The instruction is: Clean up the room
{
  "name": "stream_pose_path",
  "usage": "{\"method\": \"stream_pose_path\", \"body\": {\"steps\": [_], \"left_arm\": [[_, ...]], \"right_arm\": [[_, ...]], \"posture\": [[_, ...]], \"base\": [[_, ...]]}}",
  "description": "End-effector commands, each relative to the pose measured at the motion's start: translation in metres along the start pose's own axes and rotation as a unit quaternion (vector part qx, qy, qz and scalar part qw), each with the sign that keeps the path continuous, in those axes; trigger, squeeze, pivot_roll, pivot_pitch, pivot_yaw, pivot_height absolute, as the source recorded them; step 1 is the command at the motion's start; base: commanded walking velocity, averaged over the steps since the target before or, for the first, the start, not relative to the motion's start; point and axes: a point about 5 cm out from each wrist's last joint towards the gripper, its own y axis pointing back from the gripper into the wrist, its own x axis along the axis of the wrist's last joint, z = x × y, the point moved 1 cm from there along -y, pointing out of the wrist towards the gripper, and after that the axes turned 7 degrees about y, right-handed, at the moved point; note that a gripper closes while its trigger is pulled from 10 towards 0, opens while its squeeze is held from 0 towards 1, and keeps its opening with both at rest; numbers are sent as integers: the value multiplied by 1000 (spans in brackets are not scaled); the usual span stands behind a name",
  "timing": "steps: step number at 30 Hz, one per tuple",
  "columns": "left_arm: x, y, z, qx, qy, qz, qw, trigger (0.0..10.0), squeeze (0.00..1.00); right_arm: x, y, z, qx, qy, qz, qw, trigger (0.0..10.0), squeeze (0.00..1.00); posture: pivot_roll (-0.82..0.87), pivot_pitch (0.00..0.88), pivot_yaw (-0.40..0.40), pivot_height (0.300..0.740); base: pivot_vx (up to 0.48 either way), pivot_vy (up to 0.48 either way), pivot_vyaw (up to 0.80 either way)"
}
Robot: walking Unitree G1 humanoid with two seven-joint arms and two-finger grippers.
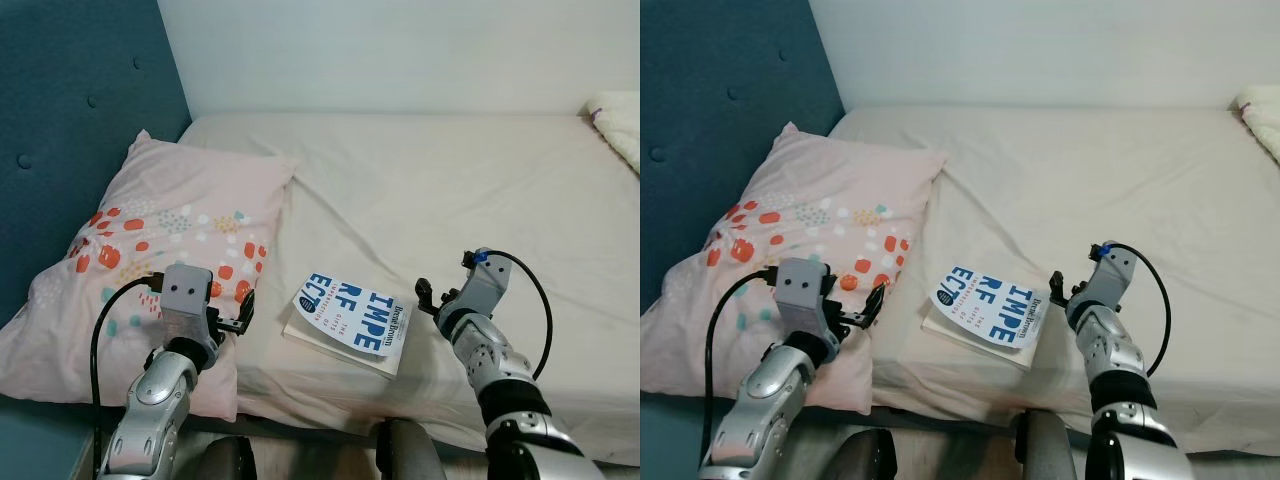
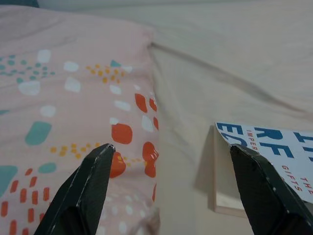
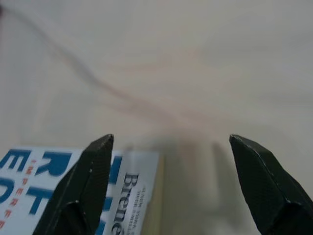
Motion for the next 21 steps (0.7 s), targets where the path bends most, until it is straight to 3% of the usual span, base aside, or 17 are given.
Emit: {"method": "stream_pose_path", "body": {"steps": [1, 7, 9, 11, 12, 17, 18, 19, 20, 21], "left_arm": [[0, 6, -10, 11, -11, -10, 1000, 10000, 0], [2, 8, -11, 11, -15, -12, 1000, 10000, 0], [3, 10, -13, 13, -19, -12, 1000, 10000, 0], [3, 10, -13, 13, -19, -12, 1000, 10000, 0], [4, 11, -14, 15, -23, -12, 1000, 10000, 0], [5, 12, -14, 16, -25, -13, 999, 10000, 0], [5, 13, -13, 16, -26, -13, 999, 10000, 0], [5, 13, -13, 15, -26, -14, 999, 10000, 0], [5, 13, -13, 15, -26, -14, 999, 10000, 0], [4, 14, -12, 14, -26, -15, 999, 10000, 0]], "right_arm": [[-12, -1, 1, 7, -61, -34, 998, 10000, 59], [-20, -1, 1, 8, -122, -58, 991, 10000, 47], [-24, -2, -1, 13, -162, -67, 984, 10000, 20], [-24, -2, -1, 13, -162, -67, 984, 10000, 20], [-27, -2, -2, 17, -198, -71, 978, 10000, 0], [-32, -2, -4, 22, -238, -79, 968, 10000, 0], [-35, -2, -5, 23, -256, -84, 963, 10000, 0], [-38, -1, -6, 28, -301, -88, 949, 10000, 0], [-38, -1, -6, 28, -301, -88, 949, 10000, 0], [-40, -1, -7, 31, -341, -91, 935, 10000, 0]], "posture": [[86, 194, -6, 592], [101, 200, -4, 592], [111, 204, -1, 592], [111, 204, -1, 592], [120, 206, 2, 592], [124, 207, 4, 592], [127, 207, 6, 592], [129, 209, 7, 592], [129, 209, 7, 592], [130, 209, 7, 592]], "base": [[0, 0, 0], [0, 0, 0], [0, 0, 0], [0, 0, 0], [0, 0, 0], [0, 0, 0], [0, 0, 0], [0, 0, 0], [0, 0, 0], [0, 0, 0]]}}
